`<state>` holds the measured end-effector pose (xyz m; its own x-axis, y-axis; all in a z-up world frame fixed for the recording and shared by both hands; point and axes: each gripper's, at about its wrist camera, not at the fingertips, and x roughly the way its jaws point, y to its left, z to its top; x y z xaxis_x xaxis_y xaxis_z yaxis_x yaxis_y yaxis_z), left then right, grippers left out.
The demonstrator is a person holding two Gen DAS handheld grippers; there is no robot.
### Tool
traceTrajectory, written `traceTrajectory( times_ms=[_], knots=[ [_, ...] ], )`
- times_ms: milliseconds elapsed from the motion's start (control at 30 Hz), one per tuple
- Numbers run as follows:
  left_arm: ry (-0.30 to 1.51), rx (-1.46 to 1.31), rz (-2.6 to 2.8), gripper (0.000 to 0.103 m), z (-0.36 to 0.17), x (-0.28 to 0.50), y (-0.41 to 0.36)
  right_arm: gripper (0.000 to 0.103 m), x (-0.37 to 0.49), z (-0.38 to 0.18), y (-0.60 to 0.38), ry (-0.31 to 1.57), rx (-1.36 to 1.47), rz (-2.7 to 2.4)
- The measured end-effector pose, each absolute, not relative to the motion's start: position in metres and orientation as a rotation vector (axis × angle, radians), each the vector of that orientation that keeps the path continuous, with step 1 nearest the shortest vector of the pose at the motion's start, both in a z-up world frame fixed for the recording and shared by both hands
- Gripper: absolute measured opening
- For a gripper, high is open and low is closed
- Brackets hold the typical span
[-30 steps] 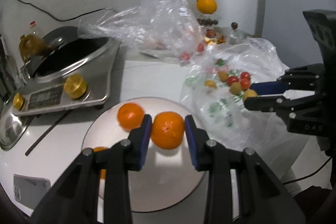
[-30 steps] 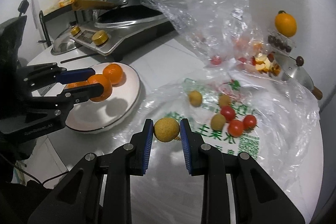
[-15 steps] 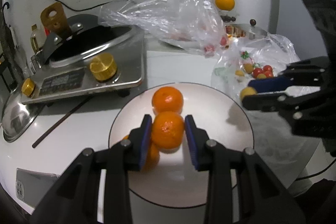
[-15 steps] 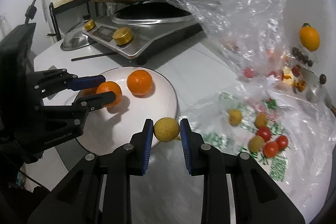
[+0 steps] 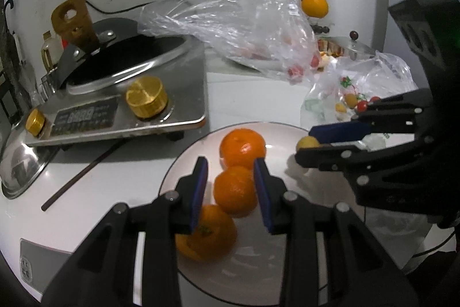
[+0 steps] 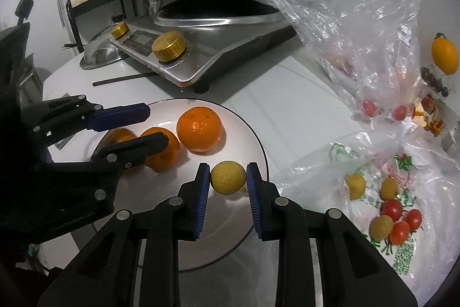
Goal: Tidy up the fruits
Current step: 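Carry both fruits to the plate and open the left tool on the orange, then lower the yellow fruit onto the plate and open the right tool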
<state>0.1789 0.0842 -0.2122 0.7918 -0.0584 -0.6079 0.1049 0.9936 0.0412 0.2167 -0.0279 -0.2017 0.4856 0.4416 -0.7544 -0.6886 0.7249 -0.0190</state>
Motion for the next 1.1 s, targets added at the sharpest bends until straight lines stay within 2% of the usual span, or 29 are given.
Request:
traceTrajectory(
  times_ms=[200, 300, 1100],
  knots=[
    [0.652, 0.054, -0.078, 0.038, -0.209, 0.176, 0.086, 0.028, 0.223, -0.205, -0.024, 0.814, -0.329, 0.706],
    [0.643, 0.05, -0.074, 0.045, -0.204, 0.174, 0.085, 0.028, 0.223, -0.202, -0.027, 0.809, -0.309, 0.701],
    [0.627, 0.133, -0.151, 0.045, -0.182, 0.159, 0.0, 0.03, 0.195, -0.174, -0.136, 0.741, -0.223, 0.581]
  ],
)
